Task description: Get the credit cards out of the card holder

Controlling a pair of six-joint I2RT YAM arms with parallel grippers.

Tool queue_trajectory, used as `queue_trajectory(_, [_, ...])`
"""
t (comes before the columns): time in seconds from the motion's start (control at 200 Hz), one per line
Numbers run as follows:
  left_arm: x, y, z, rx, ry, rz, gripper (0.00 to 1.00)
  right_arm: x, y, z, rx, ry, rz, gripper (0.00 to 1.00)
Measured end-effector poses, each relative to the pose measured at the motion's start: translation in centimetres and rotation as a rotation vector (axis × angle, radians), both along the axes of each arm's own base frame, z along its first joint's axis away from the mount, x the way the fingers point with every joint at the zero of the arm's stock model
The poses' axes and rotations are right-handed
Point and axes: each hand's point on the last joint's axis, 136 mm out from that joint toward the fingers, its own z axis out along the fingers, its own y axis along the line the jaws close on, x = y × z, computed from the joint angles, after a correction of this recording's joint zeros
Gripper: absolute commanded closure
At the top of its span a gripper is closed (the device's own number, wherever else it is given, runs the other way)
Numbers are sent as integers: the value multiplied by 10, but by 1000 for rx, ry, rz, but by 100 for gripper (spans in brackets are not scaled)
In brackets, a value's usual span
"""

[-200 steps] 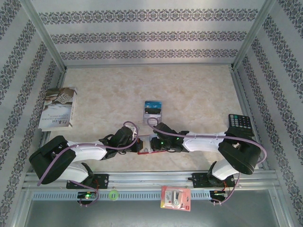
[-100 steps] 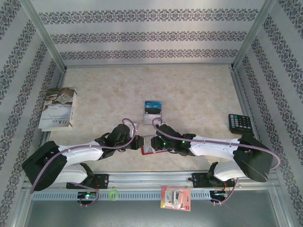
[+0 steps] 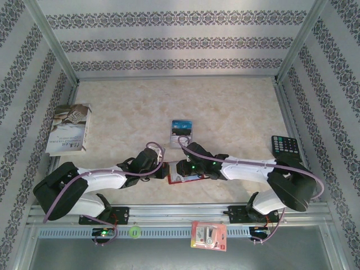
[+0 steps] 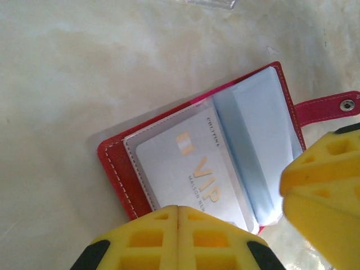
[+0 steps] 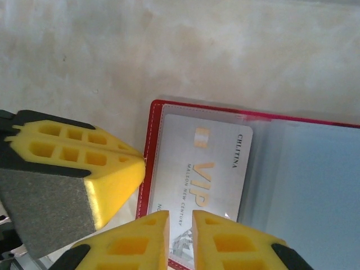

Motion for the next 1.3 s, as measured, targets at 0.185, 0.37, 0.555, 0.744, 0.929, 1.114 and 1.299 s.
queue_trajectory(0.185, [-1, 4, -15, 39, 27, 9, 100, 3, -5, -18, -33, 52, -19, 84])
queue_trajectory(0.37, [-1, 4, -15, 42, 28, 8, 100, 8, -9, -18, -32, 54, -41, 82])
queue_trajectory(0.555, [-1, 4, -16, 45, 26, 5, 100, 11, -10, -8, -8, 39, -56, 80])
queue_trajectory(0.744, [-1, 4, -17, 47, 23, 0, 100, 15, -15, -13, -5, 66, -89, 80])
queue_trajectory(0.929, [0, 3, -17, 48, 21, -2, 100, 11, -16, -24, -15, 98, -84, 81])
queue_trajectory(1.114, [1, 2, -17, 47, 21, -2, 100, 12, -12, -24, 19, 116, -86, 83])
queue_trajectory(1.299, [3, -1, -17, 44, 20, -4, 100, 11, -11, -28, 52, 143, -89, 91])
